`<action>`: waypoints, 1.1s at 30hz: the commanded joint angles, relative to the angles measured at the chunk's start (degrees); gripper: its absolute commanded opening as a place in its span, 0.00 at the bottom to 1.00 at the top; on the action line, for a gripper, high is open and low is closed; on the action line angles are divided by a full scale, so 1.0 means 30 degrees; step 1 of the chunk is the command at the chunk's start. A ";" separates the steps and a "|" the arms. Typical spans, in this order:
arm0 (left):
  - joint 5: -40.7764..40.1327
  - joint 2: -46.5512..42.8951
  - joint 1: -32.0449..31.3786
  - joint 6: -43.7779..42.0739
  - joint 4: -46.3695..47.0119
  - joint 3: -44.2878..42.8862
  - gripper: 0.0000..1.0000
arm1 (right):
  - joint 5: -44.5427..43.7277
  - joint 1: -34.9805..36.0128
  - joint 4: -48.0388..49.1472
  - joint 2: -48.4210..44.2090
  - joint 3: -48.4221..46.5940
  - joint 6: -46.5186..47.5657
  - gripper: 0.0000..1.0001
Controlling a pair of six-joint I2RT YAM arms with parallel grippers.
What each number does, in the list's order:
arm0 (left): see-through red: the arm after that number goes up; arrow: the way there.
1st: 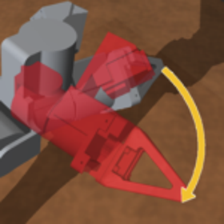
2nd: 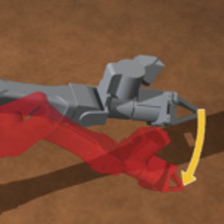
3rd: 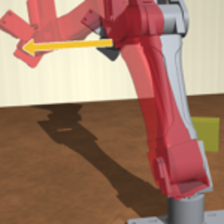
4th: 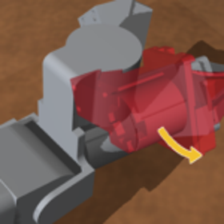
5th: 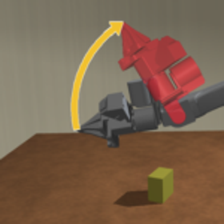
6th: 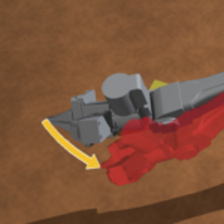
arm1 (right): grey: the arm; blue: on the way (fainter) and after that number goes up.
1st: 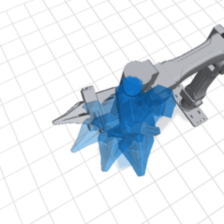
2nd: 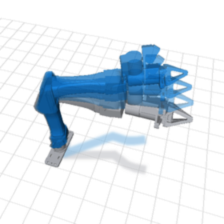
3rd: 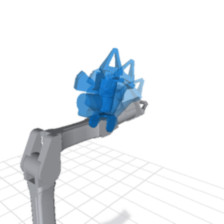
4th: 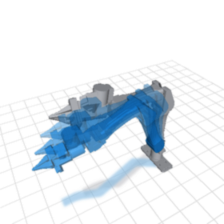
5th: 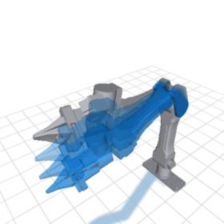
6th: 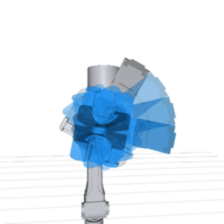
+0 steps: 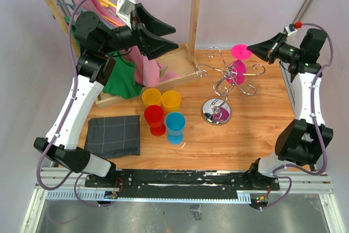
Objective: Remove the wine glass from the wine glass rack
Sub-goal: Pick up the wine glass from the wine rack.
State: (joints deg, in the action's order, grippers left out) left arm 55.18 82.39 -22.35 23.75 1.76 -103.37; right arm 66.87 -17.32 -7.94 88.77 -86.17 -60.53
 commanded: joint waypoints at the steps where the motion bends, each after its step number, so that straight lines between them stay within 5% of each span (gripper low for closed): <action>1: 0.0271 -0.0159 -0.0212 0.0284 0.0829 0.0177 0.72 | 0.0281 -0.0234 0.1175 -0.1240 0.0751 -0.0849 0.01; 16: 0.0213 -0.0414 -0.0256 -0.0073 0.0618 0.0317 0.72 | -0.1016 0.2882 0.2528 0.1056 -0.1982 -0.2150 0.01; 33: 0.0185 -0.0591 -0.0256 -0.0176 0.0441 0.0382 0.72 | -0.2793 0.3115 0.5850 0.4554 -0.5077 -0.4793 0.01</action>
State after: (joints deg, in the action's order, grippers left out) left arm 55.33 82.32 -22.65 24.16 2.87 -102.45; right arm 60.27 -8.99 4.45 100.86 -96.44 -72.25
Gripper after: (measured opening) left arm 0.720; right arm 0.015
